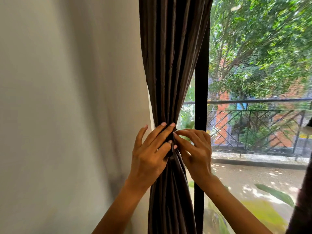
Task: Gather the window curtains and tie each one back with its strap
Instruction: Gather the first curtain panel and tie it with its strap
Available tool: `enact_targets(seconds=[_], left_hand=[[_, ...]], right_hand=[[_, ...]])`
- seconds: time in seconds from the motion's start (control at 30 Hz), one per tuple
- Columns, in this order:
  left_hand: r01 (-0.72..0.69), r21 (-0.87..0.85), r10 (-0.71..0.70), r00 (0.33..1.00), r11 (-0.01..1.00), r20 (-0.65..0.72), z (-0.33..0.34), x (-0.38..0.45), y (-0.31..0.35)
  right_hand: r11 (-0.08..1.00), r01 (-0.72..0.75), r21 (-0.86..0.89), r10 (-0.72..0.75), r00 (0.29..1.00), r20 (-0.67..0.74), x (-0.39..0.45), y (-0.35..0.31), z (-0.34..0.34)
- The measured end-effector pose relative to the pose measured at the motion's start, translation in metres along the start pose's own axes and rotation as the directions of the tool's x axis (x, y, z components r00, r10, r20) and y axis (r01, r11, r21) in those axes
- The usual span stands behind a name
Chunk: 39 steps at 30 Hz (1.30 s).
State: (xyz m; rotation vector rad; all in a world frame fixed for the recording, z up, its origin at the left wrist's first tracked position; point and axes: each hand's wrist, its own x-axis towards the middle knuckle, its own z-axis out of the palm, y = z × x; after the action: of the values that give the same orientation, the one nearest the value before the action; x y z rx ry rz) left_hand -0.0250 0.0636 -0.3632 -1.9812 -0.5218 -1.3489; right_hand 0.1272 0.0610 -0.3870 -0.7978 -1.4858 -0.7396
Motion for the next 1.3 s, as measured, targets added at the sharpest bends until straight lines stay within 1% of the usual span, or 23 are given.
enact_targets(seconds=[0.13,0.2,0.27,0.37,0.4,0.47,0.53,0.6,0.67,0.77,0.83,0.93,1.0,1.07,1.17,1.3], left_hand=[[-0.146,0.07,0.144,0.989,0.987,0.03,-0.005,-0.003,-0.011],[-0.161,0.081,0.156,0.986,0.984,0.063,-0.007,-0.005,-0.017],[-0.107,0.064,0.102,0.992,0.992,0.073,-0.006,-0.007,-0.021],[0.064,-0.082,-0.059,0.997,0.995,0.058,-0.003,-0.008,-0.022],[0.103,-0.127,-0.096,0.993,0.986,0.061,-0.002,-0.007,-0.022],[0.143,-0.184,-0.132,0.989,0.972,0.073,-0.001,-0.006,-0.02],[0.178,-0.224,-0.164,0.983,0.958,0.079,0.001,-0.006,-0.017],[0.212,-0.249,-0.198,0.977,0.945,0.078,0.003,-0.005,-0.015],[0.232,-0.267,-0.221,0.973,0.936,0.071,0.005,-0.004,-0.012],[0.257,-0.31,-0.25,0.966,0.915,0.062,0.009,-0.003,-0.01],[0.271,-0.324,-0.268,0.962,0.906,0.057,0.01,-0.002,-0.01],[0.288,-0.249,-0.296,0.955,0.925,0.003,0.008,-0.003,-0.006],[0.36,-0.205,-0.377,0.925,0.91,-0.051,0.005,-0.005,-0.002],[0.424,-0.206,-0.447,0.891,0.882,-0.08,0.003,-0.007,0.0],[0.473,-0.202,-0.492,0.869,0.857,-0.05,0.005,-0.006,-0.002],[0.546,-0.163,-0.549,0.835,0.822,0.033,0.01,-0.001,-0.003]], right_hand=[[0.999,-0.009,0.039,0.008,1.0,0.022,0.0,-0.005,-0.004],[0.999,0.003,0.042,-0.005,0.999,0.053,0.001,-0.006,-0.007],[0.999,-0.001,0.04,-0.002,0.997,0.076,0.002,-0.008,-0.009],[0.991,-0.077,0.11,0.065,0.992,0.11,0.004,-0.014,-0.013],[0.987,-0.079,0.138,0.062,0.99,0.126,0.003,-0.015,-0.015],[0.992,-0.021,0.127,-0.001,0.986,0.167,0.005,-0.014,-0.02],[0.995,0.083,0.047,-0.09,0.979,0.181,0.009,-0.009,-0.024],[0.985,0.163,-0.05,-0.156,0.979,0.134,0.012,-0.001,-0.024],[0.973,0.199,-0.114,-0.194,0.98,0.052,0.015,0.004,-0.024],[0.971,0.195,-0.139,-0.201,0.979,-0.032,0.02,0.006,-0.027],[0.968,0.206,-0.143,-0.212,0.977,-0.031,0.022,0.006,-0.029],[0.981,0.176,-0.079,-0.175,0.984,0.017,0.022,0.003,-0.033],[0.991,0.136,0.0,-0.136,0.99,0.034,0.022,0.0,-0.037],[0.993,0.121,0.002,-0.121,0.991,0.049,0.022,-0.003,-0.042],[0.997,0.067,-0.042,-0.062,0.991,0.122,0.023,0.002,-0.049],[0.998,-0.054,-0.02,0.057,0.972,0.227,0.023,0.017,-0.06]])
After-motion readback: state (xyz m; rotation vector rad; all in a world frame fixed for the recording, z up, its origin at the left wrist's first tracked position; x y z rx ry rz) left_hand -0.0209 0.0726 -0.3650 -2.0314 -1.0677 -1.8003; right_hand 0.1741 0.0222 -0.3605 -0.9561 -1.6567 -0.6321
